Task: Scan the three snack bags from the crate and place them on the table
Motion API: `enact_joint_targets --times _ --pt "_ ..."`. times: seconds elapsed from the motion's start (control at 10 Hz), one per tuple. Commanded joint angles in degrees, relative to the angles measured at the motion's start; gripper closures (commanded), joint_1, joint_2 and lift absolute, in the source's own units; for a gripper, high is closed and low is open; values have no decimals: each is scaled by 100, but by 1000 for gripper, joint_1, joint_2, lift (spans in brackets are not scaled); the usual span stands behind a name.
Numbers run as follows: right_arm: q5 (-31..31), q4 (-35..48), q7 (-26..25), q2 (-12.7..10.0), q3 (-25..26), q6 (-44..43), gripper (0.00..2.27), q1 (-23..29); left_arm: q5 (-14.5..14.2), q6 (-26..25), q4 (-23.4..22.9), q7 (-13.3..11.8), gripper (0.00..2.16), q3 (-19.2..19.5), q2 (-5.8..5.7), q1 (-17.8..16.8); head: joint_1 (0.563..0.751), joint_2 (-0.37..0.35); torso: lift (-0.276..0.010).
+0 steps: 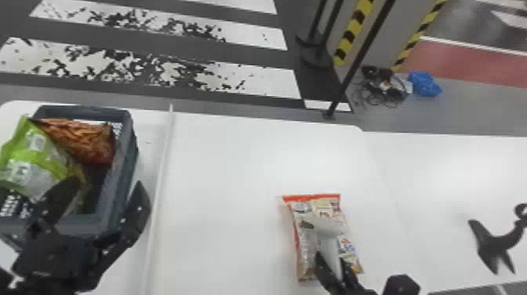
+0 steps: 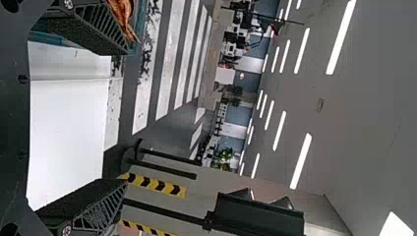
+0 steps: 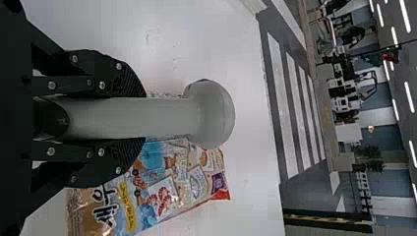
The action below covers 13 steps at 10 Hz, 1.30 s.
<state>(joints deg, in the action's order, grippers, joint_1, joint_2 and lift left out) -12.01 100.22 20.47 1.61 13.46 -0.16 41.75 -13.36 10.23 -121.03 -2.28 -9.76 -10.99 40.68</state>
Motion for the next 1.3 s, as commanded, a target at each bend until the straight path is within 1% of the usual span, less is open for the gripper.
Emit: enact_joint_targets --times 0.0,0.1,0.3,0.4,0.6,0.7,0.8,1.0,1.2 --pt "-284 507 45 -3 298 399 2216 149 0 -18 -17 -1 66 0 -17 10 695 -265 -36" --pt "-469 657 80 6 562 768 2216 96 9 -18 -52 -1 66 0 -17 46 695 -278 -36" --pt "-601 639 176 32 1124 1313 2216 -247 9 0 -105 -1 66 26 -26 98 695 -343 -36" --pt "-671 542 176 138 1317 1542 2216 -396 9 0 -131 -1 66 44 -26 133 695 -350 -36" --pt "-645 -47 264 428 1678 1805 2216 -862 18 18 -131 -1 66 35 -35 151 695 -350 -36" --pt "-645 -539 273 630 1748 1823 2216 -1126 26 18 -149 -1 66 18 -35 169 695 -350 -36" --pt "-574 -873 273 779 1774 1805 2216 -1319 35 18 -167 -1 66 18 -35 195 695 -350 -36" --pt "-302 -1268 282 973 1757 1805 2216 -1583 35 18 -167 -1 66 18 -35 195 695 -350 -36" --pt "-21 -1664 326 1122 1625 1805 2213 -1794 44 18 -167 -1 66 18 -35 195 695 -350 -36"
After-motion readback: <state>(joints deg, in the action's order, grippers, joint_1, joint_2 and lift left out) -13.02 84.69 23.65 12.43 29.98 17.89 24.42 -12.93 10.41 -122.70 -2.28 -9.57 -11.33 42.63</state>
